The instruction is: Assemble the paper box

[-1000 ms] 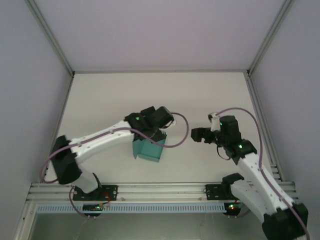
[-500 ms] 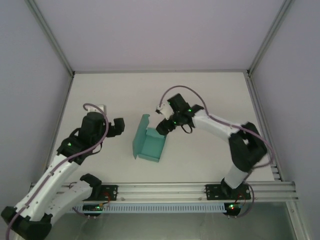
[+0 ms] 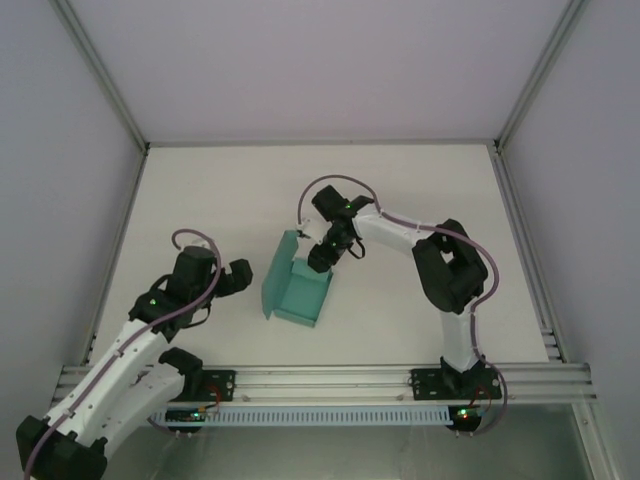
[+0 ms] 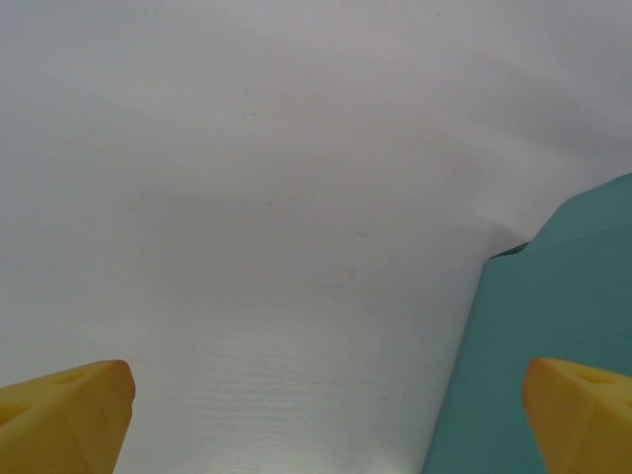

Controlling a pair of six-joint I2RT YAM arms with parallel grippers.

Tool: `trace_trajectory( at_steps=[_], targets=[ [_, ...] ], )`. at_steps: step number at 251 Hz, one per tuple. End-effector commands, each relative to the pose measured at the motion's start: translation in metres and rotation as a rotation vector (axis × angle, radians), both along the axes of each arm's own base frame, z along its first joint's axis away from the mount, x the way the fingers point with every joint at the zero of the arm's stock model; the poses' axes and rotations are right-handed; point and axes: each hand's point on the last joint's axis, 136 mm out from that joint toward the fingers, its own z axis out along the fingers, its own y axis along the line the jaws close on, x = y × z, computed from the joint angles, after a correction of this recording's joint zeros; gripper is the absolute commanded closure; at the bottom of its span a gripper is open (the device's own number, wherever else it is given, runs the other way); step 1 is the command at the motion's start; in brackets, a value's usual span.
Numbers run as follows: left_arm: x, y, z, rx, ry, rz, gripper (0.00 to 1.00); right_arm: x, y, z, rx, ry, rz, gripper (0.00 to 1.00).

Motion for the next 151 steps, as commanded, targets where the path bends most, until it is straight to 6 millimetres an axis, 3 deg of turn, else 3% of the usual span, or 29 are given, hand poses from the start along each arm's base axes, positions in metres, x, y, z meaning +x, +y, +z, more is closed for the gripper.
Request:
trace_trajectory(
  at_steps=[1, 53, 151],
  targets=[
    [0.003, -0.006, -0.003, -0.039, -0.002, -0.007, 0.0, -0.013, -0.003, -0.01, -0.029, 0.057, 0.0, 0.63],
    [0.002, -0.008, -0.016, -0.039, 0.029, -0.015, 0.0, -0.014, -0.007, -0.029, -0.096, 0.013, -0.072, 0.75],
    [0.005, -0.011, -0.012, -0.033, 0.027, -0.031, 0.0, -0.001, -0.019, -0.053, -0.257, -0.145, -0.219, 0.91]
  ],
)
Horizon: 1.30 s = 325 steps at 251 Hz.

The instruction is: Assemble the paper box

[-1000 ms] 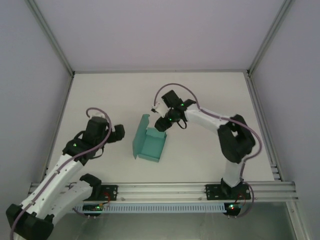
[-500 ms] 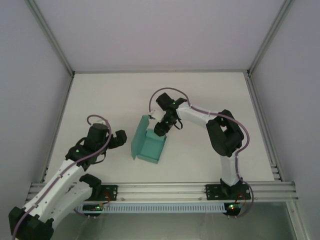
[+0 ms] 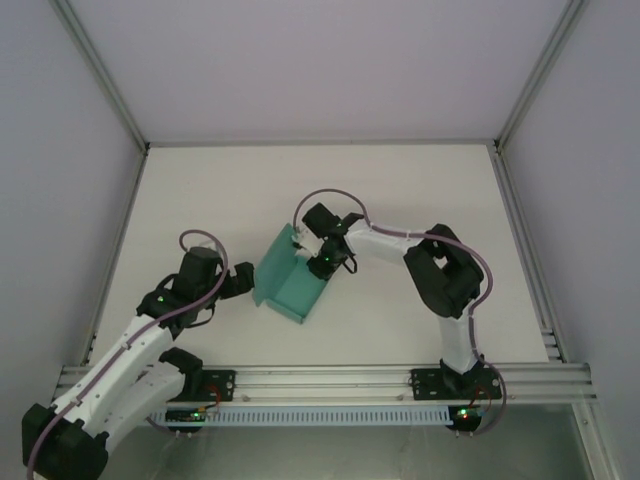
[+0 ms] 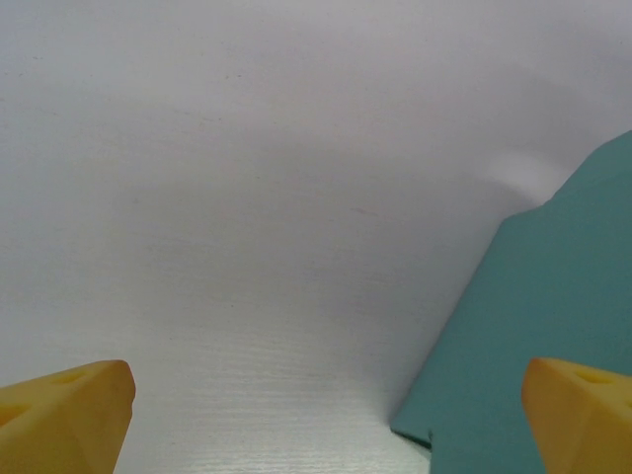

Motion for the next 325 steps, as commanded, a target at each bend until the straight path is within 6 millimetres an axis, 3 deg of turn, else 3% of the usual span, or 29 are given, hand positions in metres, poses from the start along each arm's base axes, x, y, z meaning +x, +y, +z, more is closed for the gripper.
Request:
trace_trajectory(
  at_steps=[1, 28, 59, 89, 121, 135, 184, 217, 231, 249, 281, 305, 325],
  targets=[
    [0.004, -0.004, 0.008, -0.018, -0.022, -0.009, 0.0, 0.005, -0.02, -0.023, -0.137, -0.047, -0.101, 0.91],
    [0.004, -0.002, 0.009, -0.013, -0.023, 0.002, 0.0, 0.011, -0.03, -0.031, -0.231, -0.114, -0.187, 1.0],
    [0.004, 0.008, 0.011, 0.013, -0.021, 0.052, 0.0, 0.011, -0.056, -0.042, -0.382, -0.192, -0.325, 1.0],
    [0.003, 0.02, 0.018, 0.058, -0.028, 0.097, 0.0, -0.001, -0.082, -0.051, -0.484, -0.177, -0.408, 1.0],
    [0.007, 0.029, 0.031, 0.103, -0.05, 0.131, 0.0, -0.017, -0.097, -0.04, -0.466, -0.149, -0.53, 1.0],
    [0.01, 0.028, 0.035, 0.1, -0.059, 0.132, 0.0, -0.022, -0.102, -0.033, -0.453, -0.151, -0.569, 0.95],
    [0.019, 0.011, 0.039, 0.049, -0.092, 0.066, 0.0, -0.015, -0.085, -0.015, -0.302, -0.142, -0.579, 0.9],
    [0.02, 0.004, 0.031, 0.03, -0.078, 0.037, 0.0, -0.011, -0.076, -0.01, -0.23, -0.111, -0.574, 0.83],
    [0.021, 0.003, 0.027, 0.033, -0.071, 0.035, 0.0, -0.005, -0.067, -0.008, -0.175, -0.092, -0.579, 0.75],
    [0.021, 0.003, 0.022, 0.04, -0.064, 0.03, 0.0, -0.002, -0.064, -0.007, -0.151, -0.073, -0.585, 0.75],
    [0.021, 0.003, 0.014, 0.055, -0.053, 0.021, 0.0, 0.001, -0.064, -0.012, -0.167, -0.061, -0.588, 0.81],
    [0.022, 0.002, 0.011, 0.062, -0.047, 0.018, 0.0, 0.004, -0.073, -0.017, -0.213, -0.083, -0.613, 1.0],
    [0.023, 0.005, 0.009, 0.069, -0.049, 0.031, 0.0, 0.007, -0.079, -0.017, -0.225, -0.108, -0.626, 1.0]
  ],
)
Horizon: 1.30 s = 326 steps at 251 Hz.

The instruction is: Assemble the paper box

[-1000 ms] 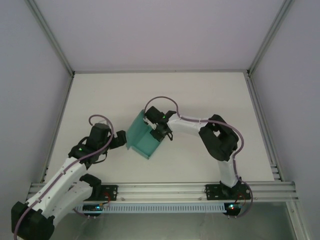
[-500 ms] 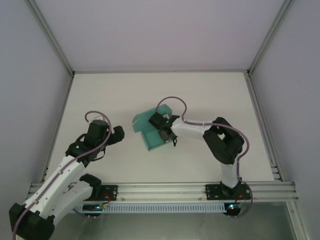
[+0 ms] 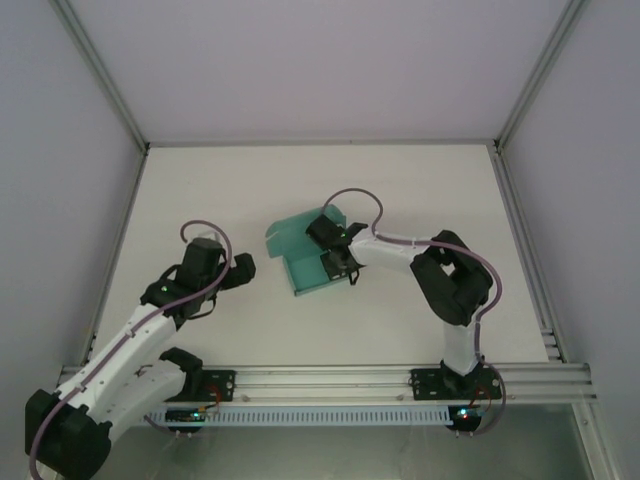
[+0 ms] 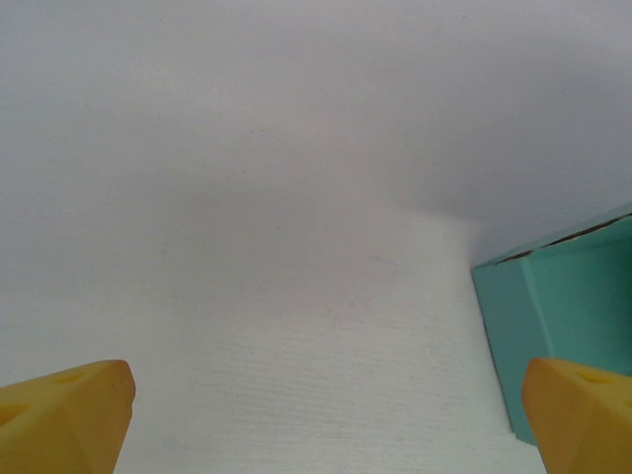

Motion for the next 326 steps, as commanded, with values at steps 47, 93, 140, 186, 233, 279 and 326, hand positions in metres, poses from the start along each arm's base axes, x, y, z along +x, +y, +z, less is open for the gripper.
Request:
trace_trajectory(
  at_steps=[47, 93, 140, 186, 233, 279, 326],
  targets=[
    [0.01, -0.004, -0.009, -0.031, -0.019, -0.004, 0.0, 0.01, 0.011, 0.039, 0.136, -0.169, 0.099, 1.0],
    [0.022, -0.022, 0.001, -0.142, -0.068, -0.078, 0.0, 0.0, 0.04, 0.131, 0.443, -0.337, 0.285, 1.0],
    [0.033, -0.063, 0.039, -0.288, -0.179, -0.269, 0.0, -0.032, 0.056, 0.183, 0.684, -0.384, 0.427, 1.0],
    [0.022, -0.114, 0.077, -0.464, -0.279, -0.568, 0.0, -0.041, 0.063, 0.196, 0.757, -0.419, 0.49, 1.0],
    [0.016, -0.13, 0.086, -0.511, -0.298, -0.664, 0.0, -0.043, 0.071, 0.196, 0.771, -0.413, 0.511, 1.0],
    [0.013, -0.143, 0.095, -0.544, -0.312, -0.731, 0.01, -0.031, 0.068, 0.181, 0.605, -0.47, 0.444, 1.0],
    [0.013, -0.147, 0.103, -0.539, -0.326, -0.742, 0.01, 0.001, 0.031, 0.15, 0.264, -0.573, 0.137, 1.0]
  ],
)
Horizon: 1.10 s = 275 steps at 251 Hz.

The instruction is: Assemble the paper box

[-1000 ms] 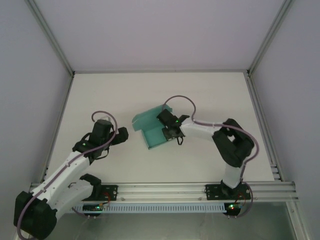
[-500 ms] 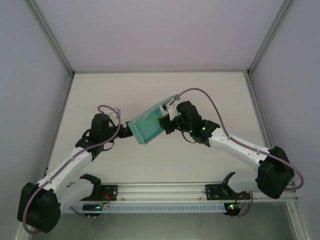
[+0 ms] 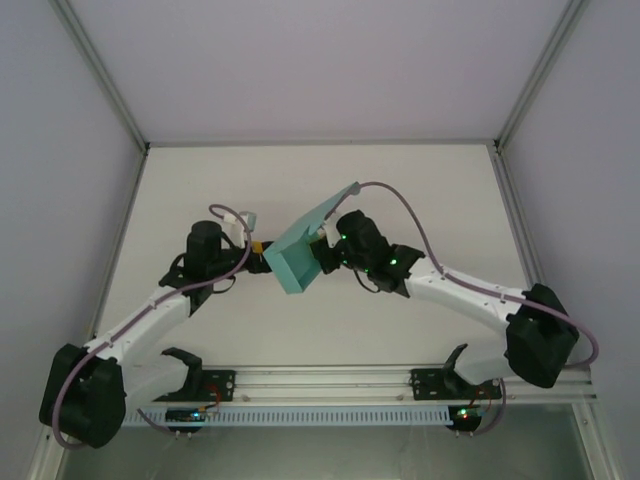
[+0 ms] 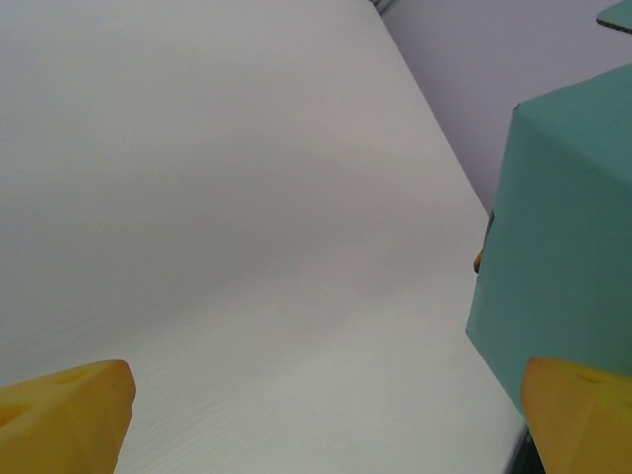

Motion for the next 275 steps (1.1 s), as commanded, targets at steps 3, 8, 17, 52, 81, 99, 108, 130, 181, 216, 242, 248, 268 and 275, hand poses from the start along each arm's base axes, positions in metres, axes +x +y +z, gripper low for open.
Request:
trace_trajectory(
  at_steps=[3, 8, 17, 52, 81, 99, 108, 130, 181, 216, 242, 248, 268, 275],
  targets=[
    [-0.01, -0.025, 0.055, -0.083, -0.151, -0.141, 0.0, 0.029, -0.037, -0.023, -0.209, -0.071, -0.33, 1.0],
    [-0.009, -0.025, 0.054, -0.081, -0.149, -0.135, 0.01, 0.032, -0.044, -0.023, -0.22, -0.073, -0.387, 1.0],
    [-0.008, -0.024, 0.053, -0.075, -0.142, -0.127, 0.0, 0.035, -0.055, -0.025, -0.247, -0.07, -0.474, 1.0],
    [-0.007, -0.022, 0.048, -0.056, -0.127, -0.112, 0.0, 0.029, -0.042, -0.035, -0.207, -0.011, -0.434, 1.0],
    [0.005, 0.002, 0.023, 0.09, -0.061, 0.037, 0.01, 0.023, -0.055, -0.032, -0.105, 0.092, -0.405, 1.0],
    [0.014, 0.041, -0.007, 0.248, 0.025, 0.232, 0.0, 0.015, -0.075, -0.035, -0.092, 0.129, -0.421, 1.0],
    [0.015, 0.064, -0.023, 0.323, 0.079, 0.333, 0.0, 0.009, -0.084, -0.04, -0.096, 0.157, -0.41, 1.0],
    [0.007, 0.116, -0.056, 0.477, 0.202, 0.544, 0.01, -0.008, -0.11, -0.064, -0.14, 0.255, -0.414, 1.0],
    [-0.002, 0.127, -0.062, 0.473, 0.199, 0.57, 0.0, -0.034, -0.12, -0.13, -0.27, 0.395, -0.343, 1.0],
    [-0.002, 0.126, -0.055, 0.462, 0.167, 0.564, 0.01, -0.044, -0.123, -0.16, -0.365, 0.468, -0.328, 1.0],
    [-0.003, 0.125, -0.052, 0.456, 0.153, 0.551, 0.0, -0.041, -0.129, -0.172, -0.446, 0.486, -0.348, 0.96],
    [-0.003, 0.124, -0.052, 0.456, 0.149, 0.548, 0.0, -0.041, -0.131, -0.174, -0.472, 0.487, -0.354, 0.95],
    [-0.005, 0.124, -0.053, 0.457, 0.148, 0.544, 0.0, -0.038, -0.141, -0.176, -0.557, 0.482, -0.387, 0.92],
    [-0.005, 0.125, -0.054, 0.459, 0.147, 0.543, 0.01, -0.038, -0.142, -0.177, -0.576, 0.489, -0.383, 0.92]
  ],
)
